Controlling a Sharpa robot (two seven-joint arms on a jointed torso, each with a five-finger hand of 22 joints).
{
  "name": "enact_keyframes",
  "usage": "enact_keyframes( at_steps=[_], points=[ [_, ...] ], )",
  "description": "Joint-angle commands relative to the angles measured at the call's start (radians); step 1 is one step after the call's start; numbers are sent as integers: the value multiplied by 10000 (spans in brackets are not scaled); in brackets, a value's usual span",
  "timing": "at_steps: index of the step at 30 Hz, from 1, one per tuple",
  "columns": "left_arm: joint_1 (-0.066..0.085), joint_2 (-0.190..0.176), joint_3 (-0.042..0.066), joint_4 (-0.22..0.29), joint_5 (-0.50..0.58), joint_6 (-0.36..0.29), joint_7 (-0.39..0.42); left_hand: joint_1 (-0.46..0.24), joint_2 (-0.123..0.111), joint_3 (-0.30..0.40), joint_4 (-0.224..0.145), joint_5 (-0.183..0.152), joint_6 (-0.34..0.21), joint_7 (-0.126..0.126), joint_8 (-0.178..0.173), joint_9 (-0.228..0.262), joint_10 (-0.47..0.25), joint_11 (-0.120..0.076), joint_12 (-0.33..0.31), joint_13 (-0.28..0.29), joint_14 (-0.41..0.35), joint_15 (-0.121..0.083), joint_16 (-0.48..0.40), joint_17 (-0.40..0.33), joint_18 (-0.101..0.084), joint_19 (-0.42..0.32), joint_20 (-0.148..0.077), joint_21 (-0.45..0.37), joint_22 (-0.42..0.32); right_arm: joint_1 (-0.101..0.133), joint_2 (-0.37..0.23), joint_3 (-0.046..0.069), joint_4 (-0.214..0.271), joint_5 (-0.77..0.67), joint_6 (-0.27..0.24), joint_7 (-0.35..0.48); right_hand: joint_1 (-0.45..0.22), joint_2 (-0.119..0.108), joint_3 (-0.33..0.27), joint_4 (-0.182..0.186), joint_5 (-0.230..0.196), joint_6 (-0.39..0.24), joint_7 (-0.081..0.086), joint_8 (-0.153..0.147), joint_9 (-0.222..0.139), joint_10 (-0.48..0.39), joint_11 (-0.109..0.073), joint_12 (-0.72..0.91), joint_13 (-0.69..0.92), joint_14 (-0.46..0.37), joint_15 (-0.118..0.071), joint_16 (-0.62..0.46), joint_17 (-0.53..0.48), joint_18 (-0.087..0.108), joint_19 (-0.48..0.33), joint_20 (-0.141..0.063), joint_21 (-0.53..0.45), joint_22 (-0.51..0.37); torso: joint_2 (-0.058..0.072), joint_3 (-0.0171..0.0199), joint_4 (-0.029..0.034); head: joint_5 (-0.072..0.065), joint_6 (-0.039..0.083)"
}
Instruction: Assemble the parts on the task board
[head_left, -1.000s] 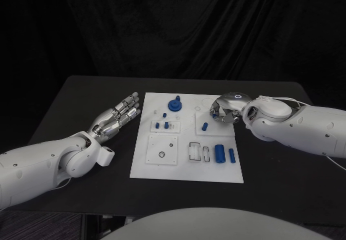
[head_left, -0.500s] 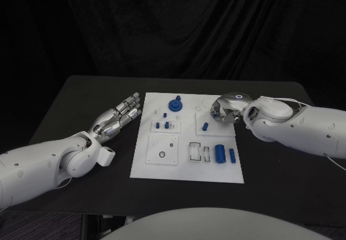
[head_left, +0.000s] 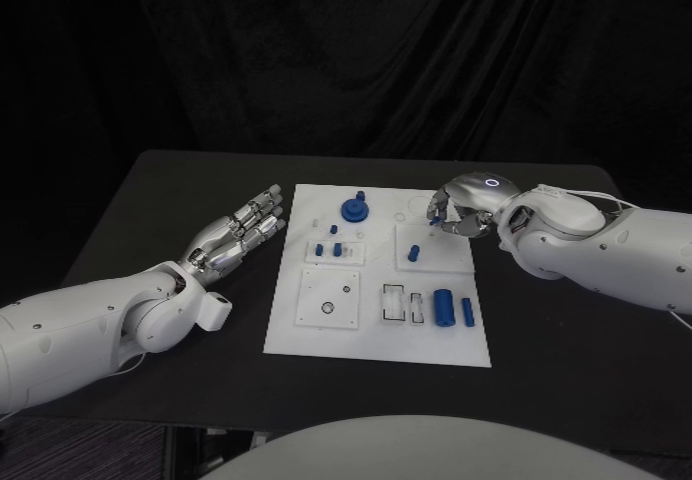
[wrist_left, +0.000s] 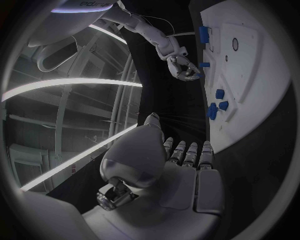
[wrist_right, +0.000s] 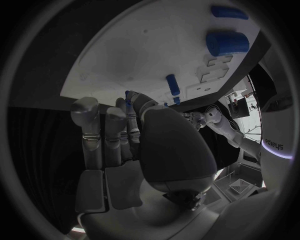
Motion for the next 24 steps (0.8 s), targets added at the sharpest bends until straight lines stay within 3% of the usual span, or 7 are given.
enact_keyframes(
  at_steps=[1,6,12,18,24],
  points=[
    [-19,26,9,18,8,74,1365,117,8,52,16,44,-21,82,36,12,14,66,-20,2,-4,47,-36,-16,-79,3,57,7,20,201,-127,10,278,26,-389,86,-50,54,-18,46,-79,65,21,80,1536,73,16,-41,-28,76,-13,55,14,-42,49,-5,56,1022,-5,-10,17,39,1],
    [-19,27,9,28,8,48,1344,139,37,67,25,46,6,147,41,16,22,115,-5,6,-4,83,-36,-16,-75,11,100,13,37,492,-410,8,965,27,-151,42,-64,59,-1,96,-106,10,25,81,1643,68,33,-135,-77,73,-1,50,9,-43,46,0,42,1020,-21,-20,25,81,1],
    [-20,65,8,14,8,32,1333,147,51,72,28,45,15,200,43,18,32,161,12,10,-4,102,-36,-16,-66,16,133,16,48,613,-583,-2,2252,26,376,-45,-61,57,6,118,-118,-49,52,64,1710,69,61,-203,-113,58,24,31,-8,-38,26,14,-26,1007,-22,-15,28,202,1],
    [-20,74,8,44,8,12,1308,154,74,81,30,53,20,260,43,19,48,236,38,17,-4,122,-36,-16,-52,23,168,21,62,481,-209,-6,3073,-730,1056,-177,-10,35,30,102,-103,-165,104,-3,1782,45,99,-309,-165,14,55,-19,-58,-33,-6,36,-95,997,-23,-19,5,476,1],
    [-20,100,8,54,8,-1,1297,154,78,82,31,51,20,275,43,19,52,258,44,19,-4,127,-36,-16,-48,26,176,23,67,245,485,-6,3110,-1480,1517,-256,-55,24,67,187,-244,-314,118,-185,1790,-31,142,-549,-278,-98,90,-154,-189,-3,-96,73,-309,958,3,-13,-12,709,1]
  ],
)
